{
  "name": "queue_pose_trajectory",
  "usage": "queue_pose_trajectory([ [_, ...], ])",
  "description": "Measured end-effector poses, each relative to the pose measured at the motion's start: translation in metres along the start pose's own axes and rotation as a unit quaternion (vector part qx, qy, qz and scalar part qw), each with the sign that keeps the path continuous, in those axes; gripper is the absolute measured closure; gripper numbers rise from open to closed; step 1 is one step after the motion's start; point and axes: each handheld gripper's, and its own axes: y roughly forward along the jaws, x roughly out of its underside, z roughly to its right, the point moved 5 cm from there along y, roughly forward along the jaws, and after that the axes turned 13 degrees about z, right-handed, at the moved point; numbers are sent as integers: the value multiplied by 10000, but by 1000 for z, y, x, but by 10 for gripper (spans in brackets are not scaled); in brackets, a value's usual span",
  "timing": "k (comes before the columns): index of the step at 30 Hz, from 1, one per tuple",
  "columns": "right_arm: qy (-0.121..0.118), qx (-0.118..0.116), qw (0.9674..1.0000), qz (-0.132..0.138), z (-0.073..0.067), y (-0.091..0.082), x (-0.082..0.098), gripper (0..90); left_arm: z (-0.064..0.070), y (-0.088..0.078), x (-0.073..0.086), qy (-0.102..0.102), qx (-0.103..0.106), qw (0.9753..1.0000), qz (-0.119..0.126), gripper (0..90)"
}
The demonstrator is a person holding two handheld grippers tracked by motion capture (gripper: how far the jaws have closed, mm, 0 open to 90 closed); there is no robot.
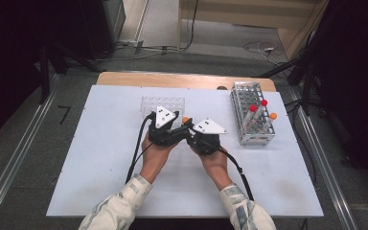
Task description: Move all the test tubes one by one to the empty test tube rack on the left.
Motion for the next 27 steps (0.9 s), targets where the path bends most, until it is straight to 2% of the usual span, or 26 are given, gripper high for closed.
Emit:
queue_pose_trajectory([
  [4,6,-29,10000,27,-3,1,-2,719,2,0,1,57,78,9999,-59,590],
  [10,-27,-46,10000,30,-4,1,-3,718,1,0,2,99,17,9999,-65,674],
  [19,-14,-56,10000,27,-4,0,-4,709,0,1,1,85,-11,10000,-37,701],
  [21,23,-106,9999,12,-4,0,-4,607,-1,0,0,96,-31,9999,-26,702],
  [23,34,-182,9998,-25,-4,0,-4,560,-2,-1,-2,71,-31,10000,15,703],
  [25,11,-203,9998,-78,-3,-2,-4,475,-5,-2,-4,68,-70,9999,44,703],
  [27,-1,-229,9997,-113,-1,-4,-5,449,-9,-3,-8,50,-135,9999,69,703],
])
